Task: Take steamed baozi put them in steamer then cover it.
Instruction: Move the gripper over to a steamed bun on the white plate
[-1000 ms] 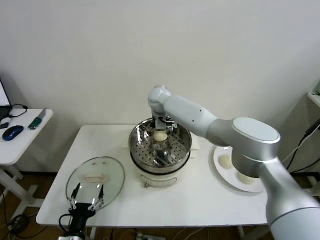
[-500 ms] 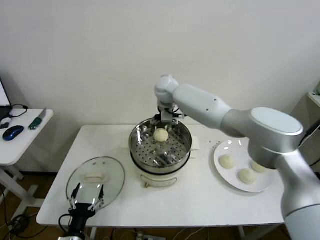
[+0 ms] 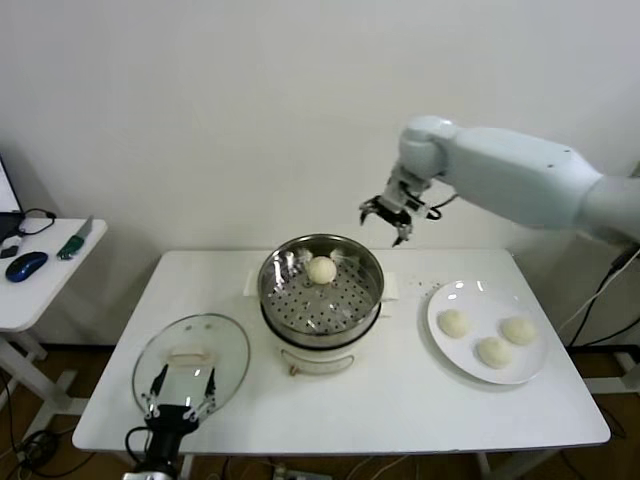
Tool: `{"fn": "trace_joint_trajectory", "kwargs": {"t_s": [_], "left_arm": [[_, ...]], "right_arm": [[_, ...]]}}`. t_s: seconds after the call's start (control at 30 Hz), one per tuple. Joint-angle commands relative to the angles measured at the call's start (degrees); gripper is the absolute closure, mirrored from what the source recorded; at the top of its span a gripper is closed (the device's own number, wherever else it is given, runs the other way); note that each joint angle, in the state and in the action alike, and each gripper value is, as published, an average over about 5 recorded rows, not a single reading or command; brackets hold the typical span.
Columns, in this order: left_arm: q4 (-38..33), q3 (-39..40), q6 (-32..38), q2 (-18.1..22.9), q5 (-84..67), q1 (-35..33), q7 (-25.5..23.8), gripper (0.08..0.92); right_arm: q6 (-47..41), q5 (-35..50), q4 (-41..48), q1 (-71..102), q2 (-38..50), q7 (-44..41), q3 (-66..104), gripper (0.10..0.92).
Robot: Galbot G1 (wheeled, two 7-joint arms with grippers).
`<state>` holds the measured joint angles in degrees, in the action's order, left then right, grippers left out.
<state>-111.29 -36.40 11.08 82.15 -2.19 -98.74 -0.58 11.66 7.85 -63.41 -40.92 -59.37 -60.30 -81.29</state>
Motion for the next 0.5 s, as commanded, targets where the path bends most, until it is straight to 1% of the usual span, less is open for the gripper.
{"fn": "trace_joint_trajectory", "kwargs": {"t_s": [0.03,0.13,0.27,0.5], "left_arm": [[0.0,0.1,-0.3,0.2,0.3,0.2,0.0,0.177],[0.1,0.0,-0.3,0.2,0.4,0.2,0.0,0.177],[0.1,-0.2,-0.3,0.1,0.6,0.1,0.0,0.177],[0.1,-0.9,-0.6,0.0,0.6,0.2,0.0,0.177]], "right_arm": [[-27.2,16.2,-7.0,-0.1,18.7,-0.5,-5.2,0.203],[-27.6,12.7,-5.7,7.2,20.9,-1.4,-1.0,0.203],[-27.5,8.1,-2.6,17.1,21.6,-2.1,5.2,0.203],[-24.6,2.3,6.1,31.2,17.7,-1.1,17.9,0.203]]}}
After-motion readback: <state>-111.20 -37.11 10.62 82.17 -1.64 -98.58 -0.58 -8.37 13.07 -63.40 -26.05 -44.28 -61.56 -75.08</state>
